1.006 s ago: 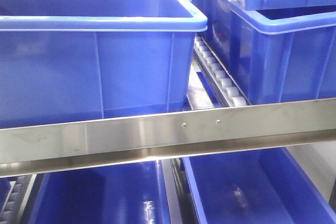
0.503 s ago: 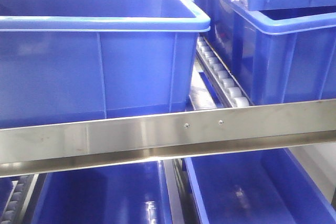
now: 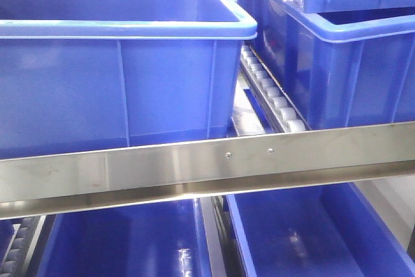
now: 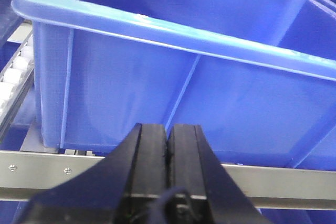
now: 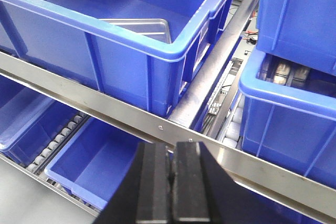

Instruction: Grab silver tray and place in blue box

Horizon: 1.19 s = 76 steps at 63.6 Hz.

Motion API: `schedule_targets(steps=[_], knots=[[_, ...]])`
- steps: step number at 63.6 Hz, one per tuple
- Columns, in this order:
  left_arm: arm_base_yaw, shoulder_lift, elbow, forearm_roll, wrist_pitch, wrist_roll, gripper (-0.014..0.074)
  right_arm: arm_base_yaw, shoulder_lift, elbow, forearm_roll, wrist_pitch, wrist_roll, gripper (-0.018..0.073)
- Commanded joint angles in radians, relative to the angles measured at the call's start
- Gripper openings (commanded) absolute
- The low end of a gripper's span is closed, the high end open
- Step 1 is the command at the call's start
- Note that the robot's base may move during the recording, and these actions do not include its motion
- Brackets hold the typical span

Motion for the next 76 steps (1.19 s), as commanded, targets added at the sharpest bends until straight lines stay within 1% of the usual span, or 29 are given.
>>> schedule_targets(steps=[1,33,37,41,43,51,55,61,65,71,76], knots=[[0.002,-0.02,-0.002,-0.008,-0.091,0.002,-0.0094,-0.001,0.004,-0.029,-0.022,-0.086,-0.009,0.0057],[0.002,-0.02,-0.002,-0.008,-0.091,0.002,-0.0094,-0.001,0.002,-0.028,-0.026,-0.092,-0.011,0.0057],[0.002,-0.02,-0.002,-0.008,-0.091,0.002,-0.0094,-0.015,-0.001,-0.027,-0.025,-0.103,-0.012,0.0057],[0.002,-0.02,-0.002,-0.008,-0.091,0.002,-0.0094,-0.06,-0.004,-0.012,0.009,-0.128,-0.035,0.0057],[0.002,-0.02,-0.002,-0.008,-0.091,0.002,-0.0094,-0.096,-0.01,0.004,0.038,-0.149,-0.061,0.0057],[0.002,-0.02,-0.002,-0.008,-0.091,0.002,-0.0094,-0.284,-0.081,0.116,0.192,-0.25,-0.175,0.0057],[0.002,-0.02,-0.002,-0.008,-0.091,0.002,-0.0094,-0.375,-0.136,0.194,0.237,-0.299,-0.185,0.0057],[0.002,-0.02,-0.002,-0.008,-0.091,0.002,-0.0094,-0.494,-0.244,0.305,0.241,-0.359,-0.185,0.0057],[0.002,-0.02,-0.002,-0.008,-0.091,0.002,-0.0094,-0.553,-0.319,0.362,0.242,-0.376,-0.185,0.0057],[0.002,-0.02,-0.002,-0.008,-0.091,0.002,-0.0094,-0.617,-0.408,0.435,0.242,-0.396,-0.185,0.0057],[0.002,-0.02,-0.002,-0.008,-0.091,0.002,-0.0094,-0.644,-0.465,0.485,0.242,-0.419,-0.185,0.0057]])
